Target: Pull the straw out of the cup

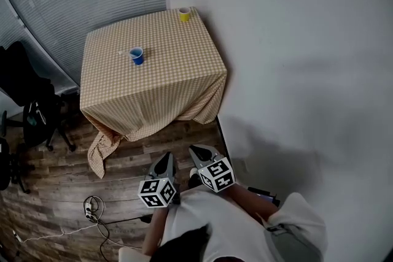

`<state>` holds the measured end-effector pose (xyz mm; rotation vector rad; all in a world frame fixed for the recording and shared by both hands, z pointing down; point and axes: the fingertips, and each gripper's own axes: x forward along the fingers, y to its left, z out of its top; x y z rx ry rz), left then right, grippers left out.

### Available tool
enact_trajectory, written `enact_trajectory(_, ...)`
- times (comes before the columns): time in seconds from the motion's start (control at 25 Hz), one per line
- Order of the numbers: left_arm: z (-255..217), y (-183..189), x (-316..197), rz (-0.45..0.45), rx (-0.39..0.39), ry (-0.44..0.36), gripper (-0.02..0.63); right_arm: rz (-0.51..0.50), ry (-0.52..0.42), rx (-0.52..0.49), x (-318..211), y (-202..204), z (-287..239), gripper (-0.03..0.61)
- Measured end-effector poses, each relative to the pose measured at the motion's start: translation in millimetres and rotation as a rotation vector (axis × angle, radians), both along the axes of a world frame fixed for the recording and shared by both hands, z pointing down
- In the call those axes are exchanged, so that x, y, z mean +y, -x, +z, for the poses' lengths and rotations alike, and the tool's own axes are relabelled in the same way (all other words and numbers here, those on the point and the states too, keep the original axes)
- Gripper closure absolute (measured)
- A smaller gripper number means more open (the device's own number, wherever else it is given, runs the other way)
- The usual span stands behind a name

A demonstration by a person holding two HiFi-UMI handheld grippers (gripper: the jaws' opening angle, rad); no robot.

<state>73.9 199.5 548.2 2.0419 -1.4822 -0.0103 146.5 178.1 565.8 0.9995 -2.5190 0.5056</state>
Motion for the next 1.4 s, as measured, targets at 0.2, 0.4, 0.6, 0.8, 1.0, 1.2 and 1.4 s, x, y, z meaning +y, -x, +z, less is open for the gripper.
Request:
enact_trajectory(0.2,4.2,-15.1,-19.0,-0.019,0.004,0.009,0.601,-0.025,-0.002,0.001,-20.7,-12.0,2.5,0.572)
enact_trajectory(0.4,6.2,-31.6,-35.7,-0.011,-0.004,0.021,0.601,-0.011,0.011,-0.012,-41.2,-28.3,4.8,0.572)
enact_trajectory(0.6,7.1,-41.0,-43.2,-0.002,-0.023,0.031,0.601,0.018,0.046,-0.036,-53.6,-40.0,7.5,0.573)
enact_trajectory(0.8,7.2,-42.8,-46.9,-0.019,-0.001,0.044,0.601,0.005,0.061,-0.044,-57.0,-41.8,8.1,0.572)
enact_trajectory(1.0,8.1,-39.1,-51.1,-0.029,0.008,0.035,0.601,0.014,0.067,-0.047,-60.9,-42.1,11.8,0.572)
enact_trajectory(1.2,6.6,-35.1,-58.8,-0.017,-0.006,0.014,0.601,0.028,0.045,-0.036,-66.1,-40.8,10.5,0.572)
enact_trajectory(1.4,4.5,-30.1,-69.7,0.007,-0.022,0.000,0.600,0.043,0.029,-0.022,-75.6,-34.6,8.8,0.572)
